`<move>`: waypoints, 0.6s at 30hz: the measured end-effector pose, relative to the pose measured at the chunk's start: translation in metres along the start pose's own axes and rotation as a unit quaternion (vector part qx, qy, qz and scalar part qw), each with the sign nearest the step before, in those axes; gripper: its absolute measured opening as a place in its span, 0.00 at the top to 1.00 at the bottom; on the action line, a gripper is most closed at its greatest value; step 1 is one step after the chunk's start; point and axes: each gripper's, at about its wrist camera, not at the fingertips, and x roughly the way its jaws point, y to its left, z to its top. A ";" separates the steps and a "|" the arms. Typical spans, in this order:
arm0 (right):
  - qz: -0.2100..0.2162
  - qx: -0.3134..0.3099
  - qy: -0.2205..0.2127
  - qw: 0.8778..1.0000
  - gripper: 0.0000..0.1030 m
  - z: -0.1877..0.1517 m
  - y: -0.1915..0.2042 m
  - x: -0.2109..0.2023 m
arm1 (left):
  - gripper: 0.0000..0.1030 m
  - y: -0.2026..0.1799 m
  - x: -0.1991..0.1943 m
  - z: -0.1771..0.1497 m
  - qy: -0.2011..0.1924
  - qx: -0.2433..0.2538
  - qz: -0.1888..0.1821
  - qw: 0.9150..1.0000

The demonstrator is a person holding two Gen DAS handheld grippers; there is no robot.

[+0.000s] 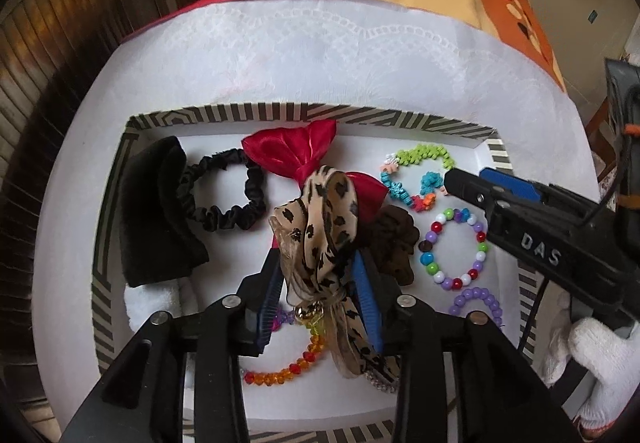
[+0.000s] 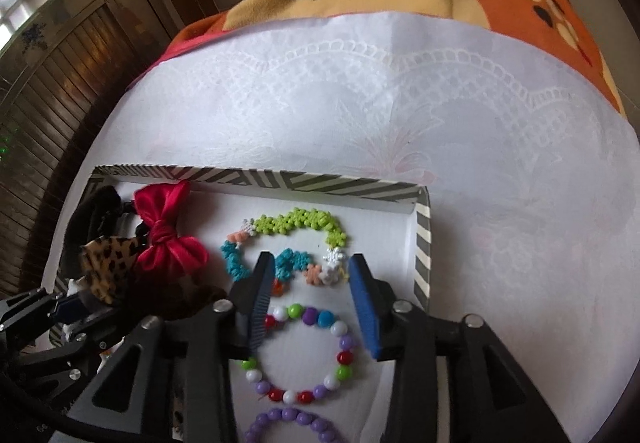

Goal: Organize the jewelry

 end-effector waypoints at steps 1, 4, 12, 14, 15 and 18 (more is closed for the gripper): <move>0.002 0.002 -0.003 1.000 0.55 -0.001 0.001 -0.004 | 0.85 0.000 -0.003 -0.001 -0.003 0.000 0.002 1.000; 0.004 0.005 -0.015 1.000 0.52 -0.007 0.004 -0.019 | 0.85 0.004 -0.014 -0.002 -0.009 0.002 0.005 1.000; -0.005 -0.006 -0.045 0.999 0.49 -0.032 0.014 -0.070 | 0.85 0.017 -0.041 -0.011 -0.028 0.003 0.020 0.999; -0.003 -0.003 -0.051 0.999 0.48 -0.037 0.016 -0.077 | 0.85 0.018 -0.046 -0.016 -0.028 -0.001 0.018 0.999; -0.003 -0.001 -0.053 0.999 0.47 -0.041 0.019 -0.082 | 0.85 0.019 -0.048 -0.018 -0.029 -0.002 0.017 0.999; -0.009 -0.006 -0.057 0.998 0.45 -0.050 0.026 -0.092 | 0.85 0.020 -0.055 -0.024 -0.032 -0.001 0.020 0.999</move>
